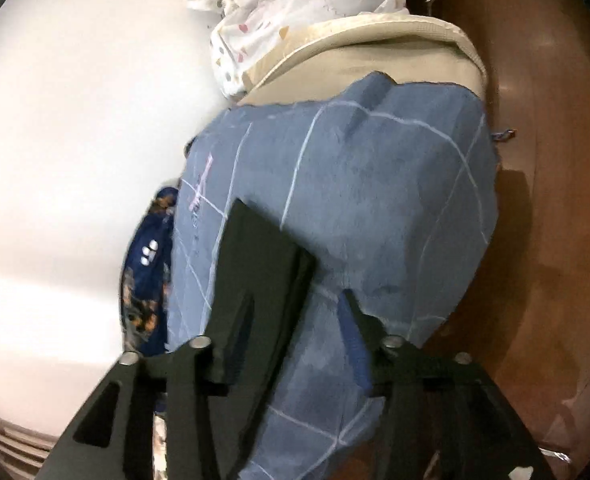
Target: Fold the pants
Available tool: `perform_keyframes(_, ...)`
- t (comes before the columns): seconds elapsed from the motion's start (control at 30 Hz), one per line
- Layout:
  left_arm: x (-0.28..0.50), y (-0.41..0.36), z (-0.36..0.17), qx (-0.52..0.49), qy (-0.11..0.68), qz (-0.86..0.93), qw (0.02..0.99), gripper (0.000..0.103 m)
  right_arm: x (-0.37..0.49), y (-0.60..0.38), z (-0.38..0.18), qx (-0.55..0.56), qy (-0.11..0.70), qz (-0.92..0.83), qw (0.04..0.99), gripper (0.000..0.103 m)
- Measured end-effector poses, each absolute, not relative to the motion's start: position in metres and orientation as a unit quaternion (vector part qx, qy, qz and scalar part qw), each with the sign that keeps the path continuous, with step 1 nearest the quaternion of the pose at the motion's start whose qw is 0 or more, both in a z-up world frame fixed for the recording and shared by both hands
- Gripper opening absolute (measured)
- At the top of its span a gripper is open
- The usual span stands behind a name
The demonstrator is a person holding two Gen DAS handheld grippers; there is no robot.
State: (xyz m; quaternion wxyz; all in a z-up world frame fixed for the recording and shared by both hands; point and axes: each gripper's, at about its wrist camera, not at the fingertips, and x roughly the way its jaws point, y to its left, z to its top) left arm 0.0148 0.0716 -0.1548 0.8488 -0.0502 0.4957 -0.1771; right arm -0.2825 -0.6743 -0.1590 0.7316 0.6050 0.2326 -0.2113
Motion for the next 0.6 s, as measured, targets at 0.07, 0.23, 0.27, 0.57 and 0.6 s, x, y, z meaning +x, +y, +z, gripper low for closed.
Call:
perform_keyframes(0.07,0.014,0.069,-0.155,-0.042,0.496,-0.174,0.849,0.066,-0.28,-0.68,-0.162,0.604,0.233,-0.214,0.731,0.051)
perform_keyframes(0.23,0.014,0.067,-0.154,-0.039,0.497,-0.172,0.85,0.067,-0.251,-0.673,-0.171,0.613,0.238,-0.192,0.728,0.049)
perform_keyframes(0.27,0.014,0.067,-0.154,-0.041,0.497,-0.172,0.85,0.067,-0.245,-0.669,-0.167,0.61,0.238,-0.185,0.733,0.041)
perform_keyframes(0.57,0.015,0.069,-0.156,-0.046,0.496,-0.171,0.85,0.067,-0.228,-0.667,-0.155,0.579,0.26,-0.17,0.754,0.043)
perform_keyframes(0.6,0.015,0.07,-0.156,-0.047,0.495,-0.171,0.85,0.068,-0.23,-0.668,-0.16,0.588,0.258,-0.17,0.747,0.041)
